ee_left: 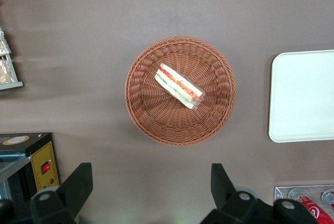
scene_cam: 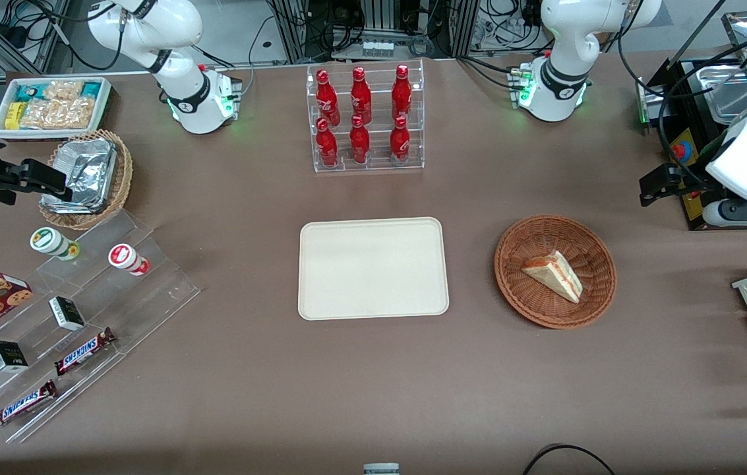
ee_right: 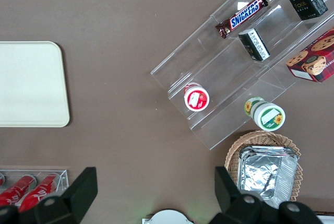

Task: Place sandwich from basket to tray
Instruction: 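Move the left gripper down over the sandwich in the wicker basket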

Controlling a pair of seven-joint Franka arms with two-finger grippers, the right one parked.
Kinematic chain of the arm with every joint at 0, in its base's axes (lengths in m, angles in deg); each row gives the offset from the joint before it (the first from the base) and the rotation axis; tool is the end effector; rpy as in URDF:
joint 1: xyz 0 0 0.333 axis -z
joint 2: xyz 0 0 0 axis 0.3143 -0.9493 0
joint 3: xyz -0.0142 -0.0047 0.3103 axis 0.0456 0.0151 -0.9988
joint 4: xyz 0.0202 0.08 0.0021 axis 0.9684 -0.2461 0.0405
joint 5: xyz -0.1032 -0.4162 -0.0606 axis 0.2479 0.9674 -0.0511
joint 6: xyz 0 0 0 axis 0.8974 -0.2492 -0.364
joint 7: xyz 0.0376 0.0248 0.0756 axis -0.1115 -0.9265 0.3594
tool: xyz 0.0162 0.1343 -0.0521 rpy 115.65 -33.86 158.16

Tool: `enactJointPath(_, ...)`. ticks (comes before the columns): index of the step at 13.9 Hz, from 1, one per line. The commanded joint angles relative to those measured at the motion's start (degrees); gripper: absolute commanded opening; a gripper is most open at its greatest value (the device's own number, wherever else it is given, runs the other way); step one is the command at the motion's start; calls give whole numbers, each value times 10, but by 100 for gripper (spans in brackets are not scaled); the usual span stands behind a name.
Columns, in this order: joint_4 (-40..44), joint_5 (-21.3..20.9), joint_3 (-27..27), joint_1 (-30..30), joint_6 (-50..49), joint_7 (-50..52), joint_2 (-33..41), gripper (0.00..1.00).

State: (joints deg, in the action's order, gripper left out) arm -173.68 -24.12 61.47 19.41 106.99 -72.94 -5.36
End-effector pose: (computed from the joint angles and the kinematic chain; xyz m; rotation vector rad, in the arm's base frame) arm 0.6000 -0.0518 0.5672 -3.1316 0.0478 0.0883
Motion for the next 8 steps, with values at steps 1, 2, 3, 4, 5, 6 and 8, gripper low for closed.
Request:
enactJointPath(1, 11, -10, 7, -10, -13, 4, 8, 100)
enactJointPath(2, 12, -10, 6, -10, -16, 6, 8, 100)
enactJointPath(3, 12, -11, 5, -10, -16, 5, 8, 100)
enactJointPath(4, 12, -11, 6, -10, -14, 7, 6, 100)
enactJointPath(5, 8, -8, 6, -10, -10, 9, 1, 100)
enactJointPath(6, -1, -6, 7, -10, -3, 9, 0, 100)
enactJointPath(8, -37, -4, 10, -7, 32, 16, -9, 100)
